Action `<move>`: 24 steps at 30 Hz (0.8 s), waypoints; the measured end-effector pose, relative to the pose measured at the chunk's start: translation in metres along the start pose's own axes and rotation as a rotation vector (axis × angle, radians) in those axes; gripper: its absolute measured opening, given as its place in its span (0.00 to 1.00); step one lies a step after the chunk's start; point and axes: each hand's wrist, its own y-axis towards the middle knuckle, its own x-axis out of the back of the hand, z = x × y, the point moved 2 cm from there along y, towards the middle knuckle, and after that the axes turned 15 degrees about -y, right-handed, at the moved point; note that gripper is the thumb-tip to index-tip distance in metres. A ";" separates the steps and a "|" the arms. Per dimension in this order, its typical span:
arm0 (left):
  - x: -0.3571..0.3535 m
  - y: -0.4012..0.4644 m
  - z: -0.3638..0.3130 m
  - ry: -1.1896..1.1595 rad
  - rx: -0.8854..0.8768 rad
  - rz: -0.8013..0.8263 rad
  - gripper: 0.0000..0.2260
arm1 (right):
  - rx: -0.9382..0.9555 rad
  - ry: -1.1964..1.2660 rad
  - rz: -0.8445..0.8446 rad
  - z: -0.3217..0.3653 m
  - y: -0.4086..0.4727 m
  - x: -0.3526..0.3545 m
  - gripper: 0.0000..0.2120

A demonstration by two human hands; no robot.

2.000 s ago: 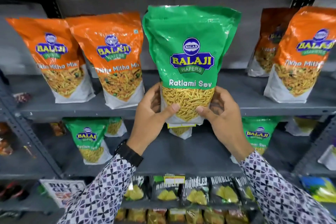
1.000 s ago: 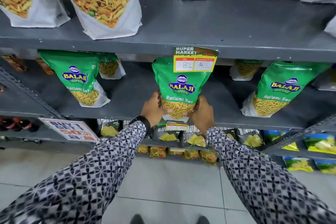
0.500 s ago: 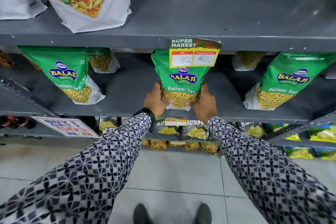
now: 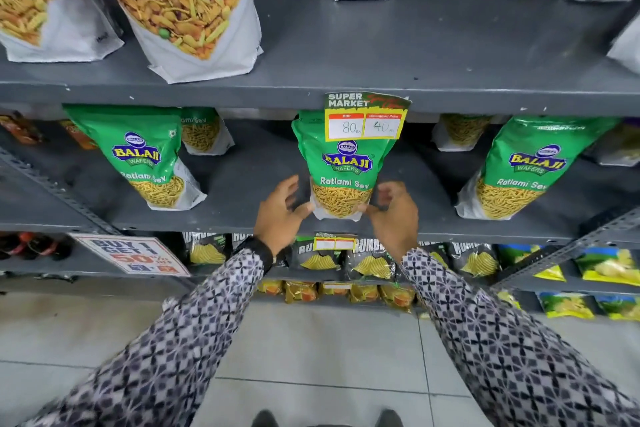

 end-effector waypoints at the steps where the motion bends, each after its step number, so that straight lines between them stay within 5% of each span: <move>1: 0.008 -0.009 -0.005 -0.039 -0.026 -0.032 0.30 | 0.036 0.037 -0.005 0.005 -0.007 0.004 0.20; 9: 0.076 -0.053 -0.127 -0.234 -0.523 -0.309 0.14 | 0.519 0.272 -0.006 0.141 -0.047 0.073 0.19; 15: 0.128 -0.045 -0.195 -0.141 -0.748 -0.574 0.24 | 0.723 0.270 -0.117 0.253 -0.003 0.097 0.23; 20: 0.151 -0.022 -0.217 -0.180 -0.597 -0.373 0.35 | 0.638 0.203 0.117 0.302 0.036 0.078 0.39; 24: 0.153 -0.009 -0.227 -0.100 -0.617 -0.271 0.26 | 0.614 0.292 0.242 0.304 0.045 0.072 0.30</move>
